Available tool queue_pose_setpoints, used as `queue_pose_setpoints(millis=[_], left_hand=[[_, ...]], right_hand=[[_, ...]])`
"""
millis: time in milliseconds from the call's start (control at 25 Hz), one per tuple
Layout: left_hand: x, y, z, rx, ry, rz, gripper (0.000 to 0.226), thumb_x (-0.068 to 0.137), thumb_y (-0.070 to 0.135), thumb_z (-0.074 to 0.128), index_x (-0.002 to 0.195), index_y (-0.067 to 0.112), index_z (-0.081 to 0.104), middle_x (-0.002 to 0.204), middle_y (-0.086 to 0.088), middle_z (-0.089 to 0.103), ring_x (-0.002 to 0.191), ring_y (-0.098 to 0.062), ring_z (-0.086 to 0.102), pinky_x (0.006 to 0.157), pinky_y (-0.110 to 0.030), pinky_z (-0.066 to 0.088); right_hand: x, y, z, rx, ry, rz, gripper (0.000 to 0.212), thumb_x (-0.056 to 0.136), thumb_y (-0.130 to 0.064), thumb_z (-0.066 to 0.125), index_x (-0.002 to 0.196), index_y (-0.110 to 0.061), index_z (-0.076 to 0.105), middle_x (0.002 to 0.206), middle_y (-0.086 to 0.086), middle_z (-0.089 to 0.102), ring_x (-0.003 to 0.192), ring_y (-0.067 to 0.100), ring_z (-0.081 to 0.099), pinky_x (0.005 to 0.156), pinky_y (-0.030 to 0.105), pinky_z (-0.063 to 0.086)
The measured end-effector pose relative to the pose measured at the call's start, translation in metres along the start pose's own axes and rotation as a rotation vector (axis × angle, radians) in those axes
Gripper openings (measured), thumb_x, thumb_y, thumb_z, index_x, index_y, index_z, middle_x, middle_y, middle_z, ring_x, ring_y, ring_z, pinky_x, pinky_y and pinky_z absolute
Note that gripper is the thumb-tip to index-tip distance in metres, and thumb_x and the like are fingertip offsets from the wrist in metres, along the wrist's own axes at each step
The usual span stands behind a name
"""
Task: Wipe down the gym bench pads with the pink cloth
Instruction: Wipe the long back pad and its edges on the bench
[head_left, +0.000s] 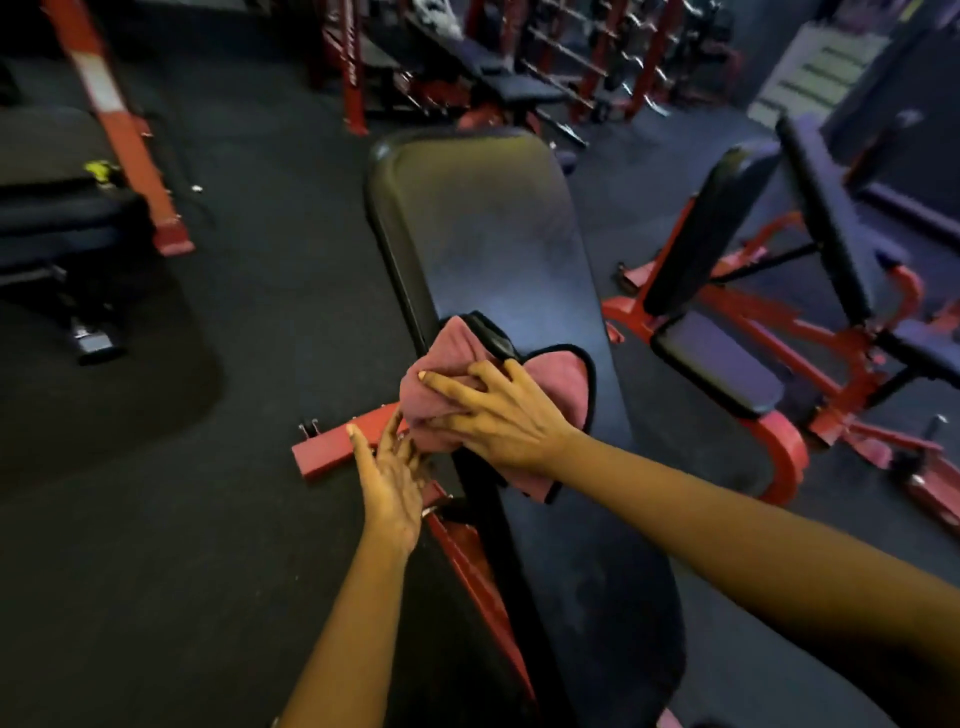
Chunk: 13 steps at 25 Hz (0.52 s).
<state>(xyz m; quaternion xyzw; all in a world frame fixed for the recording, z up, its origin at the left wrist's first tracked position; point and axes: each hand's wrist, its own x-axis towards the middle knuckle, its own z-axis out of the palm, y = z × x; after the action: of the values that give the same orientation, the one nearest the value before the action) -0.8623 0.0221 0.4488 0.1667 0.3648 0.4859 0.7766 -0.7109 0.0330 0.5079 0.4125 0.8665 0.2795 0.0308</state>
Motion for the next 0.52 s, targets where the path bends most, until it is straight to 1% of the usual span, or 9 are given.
queue_pose_setpoints(millis=[80,160,240,280,320,400,520], left_hand=[[0.002,0.001,0.012,-0.005,0.061,0.045,0.074,0.086,0.07,0.012,0.135,0.024,0.043,0.133,-0.007,0.054,0.122,-0.025,0.05,0.11,-0.043,0.032],[0.006,0.006,0.026,0.013,0.127,0.097,0.073,0.088,0.069,0.011,0.133,0.023,0.045,0.13,-0.009,0.056,0.117,-0.026,0.054,0.109,-0.044,0.034],[0.012,0.018,0.038,0.043,0.191,0.146,0.074,0.089,0.066,0.008,0.134,0.02,0.046,0.123,-0.01,0.059,0.103,-0.022,0.058,0.104,-0.042,0.035],[0.015,0.026,0.044,0.059,0.213,0.166,0.074,0.089,0.065,0.007,0.133,0.02,0.045,0.117,-0.009,0.06,0.097,-0.019,0.058,0.101,-0.04,0.036],[0.019,0.034,0.05,0.064,0.225,0.19,0.073,0.089,0.065,0.007,0.132,0.021,0.046,0.114,-0.009,0.061,0.096,-0.019,0.059,0.1,-0.039,0.036],[0.024,0.048,0.062,0.07,0.239,0.225,0.071,0.09,0.065,0.01,0.131,0.021,0.047,0.113,-0.008,0.06,0.104,-0.023,0.058,0.102,-0.04,0.038],[0.033,0.058,0.087,0.127,0.256,0.238,0.065,0.088,0.067,0.018,0.123,0.024,0.053,0.116,-0.002,0.06,0.109,-0.02,0.056,0.1,-0.038,0.041]], right_hand=[[0.018,0.018,-0.004,-0.026,-0.001,-0.068,0.044,0.086,-0.043,0.028,0.116,-0.043,0.059,0.146,-0.005,0.041,0.107,0.027,0.046,0.074,0.04,0.046],[0.039,0.034,-0.012,-0.033,0.009,-0.096,0.04,0.085,-0.045,0.032,0.11,-0.045,0.063,0.141,-0.006,0.047,0.102,0.025,0.053,0.072,0.036,0.044],[0.066,0.053,-0.022,-0.023,0.064,-0.079,0.039,0.082,-0.045,0.033,0.103,-0.045,0.066,0.135,-0.006,0.052,0.096,0.024,0.055,0.068,0.034,0.041],[0.079,0.062,-0.026,0.001,0.09,-0.071,0.039,0.081,-0.044,0.034,0.1,-0.043,0.067,0.133,-0.005,0.053,0.095,0.025,0.054,0.066,0.035,0.041],[0.09,0.071,-0.028,0.025,0.107,-0.07,0.038,0.08,-0.044,0.035,0.099,-0.041,0.068,0.133,-0.003,0.054,0.095,0.026,0.053,0.066,0.036,0.041],[0.111,0.087,-0.031,0.035,0.147,-0.061,0.036,0.078,-0.044,0.038,0.098,-0.041,0.068,0.132,-0.001,0.054,0.096,0.028,0.052,0.067,0.039,0.043],[0.15,0.112,-0.041,0.06,0.166,0.064,0.038,0.075,-0.044,0.037,0.097,-0.041,0.068,0.13,0.002,0.054,0.098,0.031,0.051,0.072,0.043,0.045]])
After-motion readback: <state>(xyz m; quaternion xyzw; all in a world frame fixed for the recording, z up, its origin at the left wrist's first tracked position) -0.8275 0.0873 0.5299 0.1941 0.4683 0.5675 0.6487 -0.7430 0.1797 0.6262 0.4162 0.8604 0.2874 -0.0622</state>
